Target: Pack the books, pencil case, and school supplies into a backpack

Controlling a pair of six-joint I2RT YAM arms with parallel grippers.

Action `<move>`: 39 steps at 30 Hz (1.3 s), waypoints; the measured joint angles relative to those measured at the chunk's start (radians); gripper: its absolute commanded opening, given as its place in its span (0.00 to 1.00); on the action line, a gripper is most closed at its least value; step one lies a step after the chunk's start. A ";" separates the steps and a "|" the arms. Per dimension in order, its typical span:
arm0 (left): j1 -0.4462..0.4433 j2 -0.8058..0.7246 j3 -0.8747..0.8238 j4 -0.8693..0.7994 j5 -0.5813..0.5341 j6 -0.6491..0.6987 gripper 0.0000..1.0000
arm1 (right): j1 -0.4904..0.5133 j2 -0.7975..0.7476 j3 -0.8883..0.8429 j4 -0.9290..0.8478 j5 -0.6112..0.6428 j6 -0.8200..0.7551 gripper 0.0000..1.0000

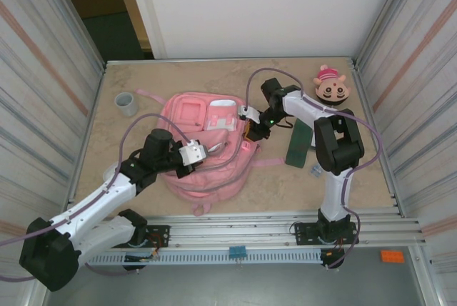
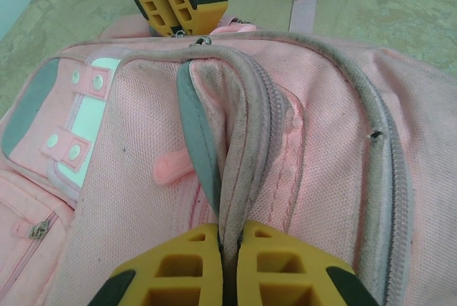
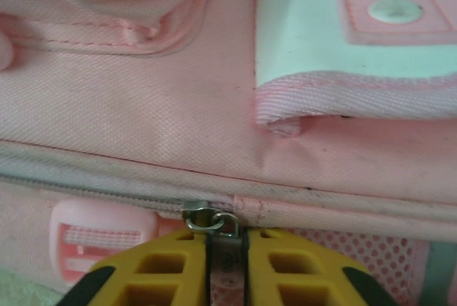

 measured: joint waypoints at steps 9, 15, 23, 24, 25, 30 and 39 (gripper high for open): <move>-0.002 0.024 0.012 -0.005 -0.036 -0.002 0.00 | 0.000 -0.087 -0.004 -0.006 0.010 0.049 0.00; -0.008 0.056 0.040 -0.005 -0.101 -0.022 0.00 | 0.029 -0.171 -0.042 0.008 0.080 0.085 0.00; -0.028 0.072 0.055 -0.005 -0.155 -0.026 0.00 | 0.077 -0.209 -0.045 -0.032 0.200 0.206 0.00; -0.031 0.072 0.055 -0.005 -0.159 -0.026 0.00 | 0.079 -0.207 -0.034 -0.046 0.216 0.234 0.00; -0.035 0.072 0.055 -0.005 -0.166 -0.026 0.00 | 0.084 -0.203 -0.017 -0.064 0.224 0.262 0.00; -0.043 0.073 0.058 -0.005 -0.182 -0.030 0.00 | 0.104 -0.200 0.020 -0.104 0.227 0.351 0.00; -0.051 0.083 0.065 -0.005 -0.211 -0.075 0.00 | 0.133 -0.225 -0.038 -0.102 0.206 0.551 0.00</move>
